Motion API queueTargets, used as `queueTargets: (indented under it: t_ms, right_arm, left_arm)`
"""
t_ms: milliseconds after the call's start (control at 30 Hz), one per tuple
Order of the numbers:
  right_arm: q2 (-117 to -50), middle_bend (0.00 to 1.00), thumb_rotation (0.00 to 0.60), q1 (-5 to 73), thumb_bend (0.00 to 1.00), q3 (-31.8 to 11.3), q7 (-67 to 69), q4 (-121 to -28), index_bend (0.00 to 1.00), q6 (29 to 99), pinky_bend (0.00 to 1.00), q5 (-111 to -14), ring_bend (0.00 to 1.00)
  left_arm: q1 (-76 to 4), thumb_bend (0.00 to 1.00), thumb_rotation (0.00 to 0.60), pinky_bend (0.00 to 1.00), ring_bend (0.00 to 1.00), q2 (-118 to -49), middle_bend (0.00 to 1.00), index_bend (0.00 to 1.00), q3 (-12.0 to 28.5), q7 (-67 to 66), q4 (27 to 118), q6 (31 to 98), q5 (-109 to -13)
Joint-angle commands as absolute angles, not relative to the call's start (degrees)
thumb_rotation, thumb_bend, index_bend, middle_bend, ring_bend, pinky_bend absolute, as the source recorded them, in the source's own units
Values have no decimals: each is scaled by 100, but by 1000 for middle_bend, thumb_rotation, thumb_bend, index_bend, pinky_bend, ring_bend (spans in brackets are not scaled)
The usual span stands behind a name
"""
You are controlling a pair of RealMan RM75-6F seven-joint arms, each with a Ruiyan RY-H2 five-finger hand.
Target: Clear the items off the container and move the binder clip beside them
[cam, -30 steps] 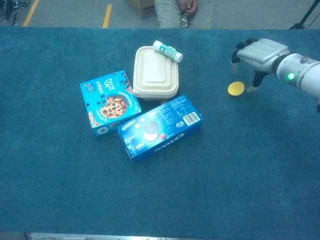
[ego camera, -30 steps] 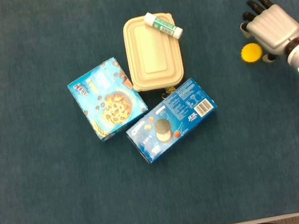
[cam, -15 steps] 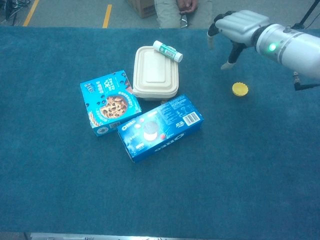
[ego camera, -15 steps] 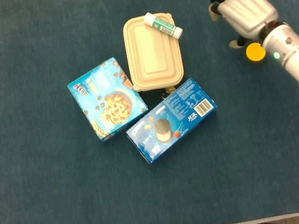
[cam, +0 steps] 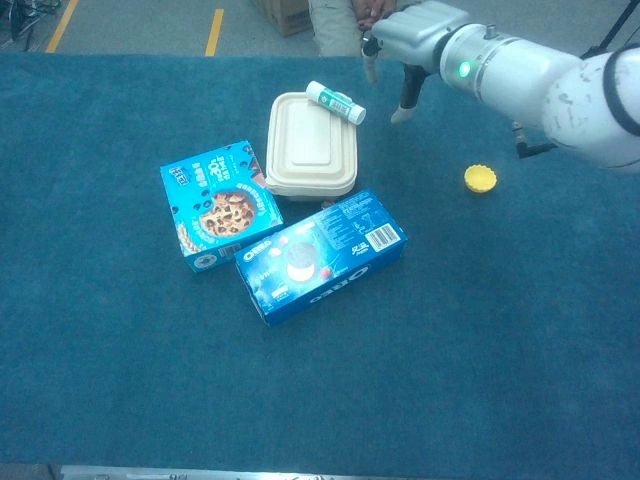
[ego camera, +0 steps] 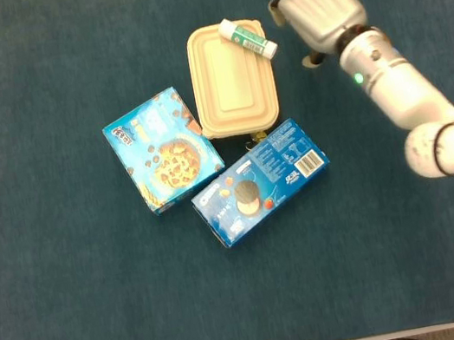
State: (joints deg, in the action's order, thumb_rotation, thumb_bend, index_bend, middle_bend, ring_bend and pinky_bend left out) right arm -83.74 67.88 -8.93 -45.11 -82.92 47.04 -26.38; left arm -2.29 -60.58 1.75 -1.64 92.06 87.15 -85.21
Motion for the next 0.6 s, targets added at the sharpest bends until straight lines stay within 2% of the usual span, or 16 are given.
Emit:
queueTargets:
  t_ms: [33, 200, 400, 433, 600]
  right_arm:
    - [-8635, 231, 600, 7095, 0, -918, -4856, -8122, 395, 4900, 0, -2240, 4]
    - [-8858, 231, 600, 7353, 0, -961, -5154, -7935, 395, 4976, 0, -1678, 4]
    - [-8923, 231, 600, 7564, 0, -1080, -5231, -7783, 395, 4681, 0, -1054, 4]
    - [-8913, 231, 590, 7577, 0, -1111, -5188, -7774, 395, 4621, 0, -1027, 3]
    - [-8862, 231, 465, 7589, 0, -1193, -4907, -7728, 395, 4403, 0, -1104, 3]
  left_arm:
    - [-226, 392, 600, 47, 97, -6059, 133, 183, 176, -168, 9205, 8718, -8522]
    - [-218, 392, 600, 47, 97, -6041, 132, 183, 175, -173, 9216, 8718, -8517]
    - [-198, 392, 600, 47, 97, -6006, 133, 183, 178, -186, 9241, 8737, -8506]
    - [-190, 393, 600, 47, 97, -6003, 132, 183, 177, -185, 9242, 8744, -8502]
    - [-152, 392, 600, 47, 97, -5991, 133, 183, 179, -186, 9254, 8772, -8464]
